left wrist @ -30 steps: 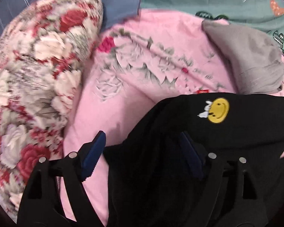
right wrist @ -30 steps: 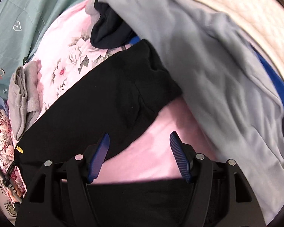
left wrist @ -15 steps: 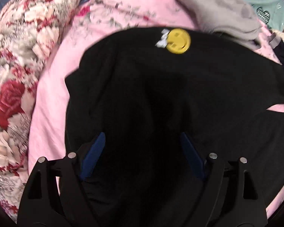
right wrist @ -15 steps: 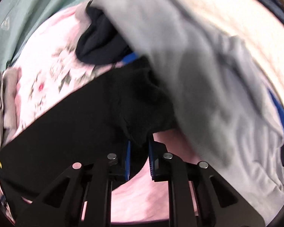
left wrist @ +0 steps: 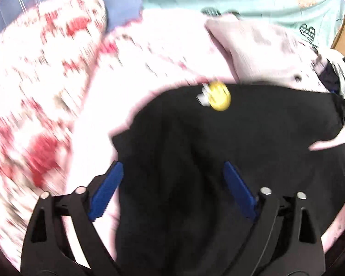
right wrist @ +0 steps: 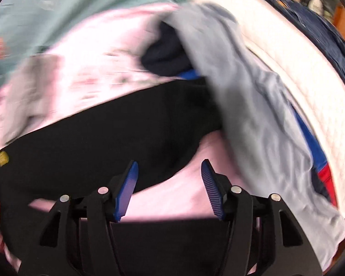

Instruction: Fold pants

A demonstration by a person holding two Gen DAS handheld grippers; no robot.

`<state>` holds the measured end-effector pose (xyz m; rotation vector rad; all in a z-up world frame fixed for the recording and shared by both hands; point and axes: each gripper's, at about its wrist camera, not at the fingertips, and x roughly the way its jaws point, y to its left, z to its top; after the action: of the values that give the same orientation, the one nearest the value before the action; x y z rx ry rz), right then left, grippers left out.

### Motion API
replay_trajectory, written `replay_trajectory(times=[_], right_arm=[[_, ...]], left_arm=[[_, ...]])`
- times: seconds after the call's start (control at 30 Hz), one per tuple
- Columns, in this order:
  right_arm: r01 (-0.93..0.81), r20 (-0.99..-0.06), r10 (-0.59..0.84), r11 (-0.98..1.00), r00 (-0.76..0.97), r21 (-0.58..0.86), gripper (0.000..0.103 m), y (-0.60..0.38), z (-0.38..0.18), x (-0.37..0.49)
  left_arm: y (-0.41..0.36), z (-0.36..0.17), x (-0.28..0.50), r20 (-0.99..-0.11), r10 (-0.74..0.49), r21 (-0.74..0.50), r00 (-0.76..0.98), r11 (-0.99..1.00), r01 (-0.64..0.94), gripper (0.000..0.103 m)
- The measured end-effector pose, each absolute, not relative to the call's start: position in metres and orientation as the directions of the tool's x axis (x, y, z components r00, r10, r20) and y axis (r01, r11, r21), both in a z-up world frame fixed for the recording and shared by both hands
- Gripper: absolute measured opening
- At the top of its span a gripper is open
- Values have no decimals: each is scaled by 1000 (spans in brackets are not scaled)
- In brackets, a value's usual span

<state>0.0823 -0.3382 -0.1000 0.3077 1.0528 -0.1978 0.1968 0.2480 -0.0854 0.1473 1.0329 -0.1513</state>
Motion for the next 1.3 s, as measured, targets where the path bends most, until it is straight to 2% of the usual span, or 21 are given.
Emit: replay_trajectory(times=[0.1,0.2,0.23,0.3,0.33,0.37,0.43,0.47,0.53,0.63,0.7,0.83,0.9,0.93,1.03,1.23,1.27,1.3], right_arm=[[233,-855,49,952,516,196,58,-304,-96,54],[204,-864,64,961,500,189,58,-285,-100,49],[196,-868,60,964,493,178,58,-278,-100,46],[184,-876,30,974,482,135,58,-270,-97,42],[182,-878,13,977,479,114,58,-264,-93,43],[180,-878,7,978,479,106,58,-263,-92,45],[170,-874,-16,982,486,77,59,-256,-84,48],[155,-870,-26,986,492,58,58,-249,-78,54],[102,-867,-21,994,498,34,58,-231,-71,68],[-49,-860,48,998,507,27,58,-187,-66,109],[-199,-855,153,978,495,60,58,-150,-66,145],[-507,-869,336,854,364,117,58,-66,-72,212],[-631,-871,401,762,284,144,58,-21,-72,237],[-681,-873,422,715,245,154,58,-1,-73,247],[-782,-902,373,619,219,66,58,62,-88,276],[-808,-954,235,590,185,-11,58,97,-136,310],[-806,-959,214,592,185,-23,56,97,-144,313],[-808,-958,215,589,189,-27,46,96,-147,313]], left_arm=[[268,-81,238,-872,-47,61,488,977,203,97],[298,-95,288,-883,-93,-16,459,985,169,96],[307,-102,299,-887,-119,-55,446,987,153,92],[321,-123,317,-895,-220,-182,388,974,132,67],[324,-132,317,-895,-263,-228,361,964,136,50],[319,-140,316,-893,-285,-250,348,958,143,48],[316,-147,310,-880,-332,-284,340,941,184,50],[319,-150,310,-873,-345,-292,345,936,196,60],[324,-152,306,-859,-362,-308,363,930,199,66],[333,-154,306,-835,-405,-354,373,914,198,65],[334,-157,307,-834,-409,-358,370,912,202,64],[322,-164,311,-840,-413,-350,352,908,232,61],[310,-165,307,-835,-429,-341,343,895,289,35],[306,-166,306,-838,-427,-332,339,893,304,14],[305,-165,299,-822,-425,-312,379,893,325,11],[318,-149,292,-778,-451,-329,438,885,329,10],[318,-148,291,-775,-453,-330,440,885,329,11],[318,-148,291,-775,-453,-330,442,885,329,10]])
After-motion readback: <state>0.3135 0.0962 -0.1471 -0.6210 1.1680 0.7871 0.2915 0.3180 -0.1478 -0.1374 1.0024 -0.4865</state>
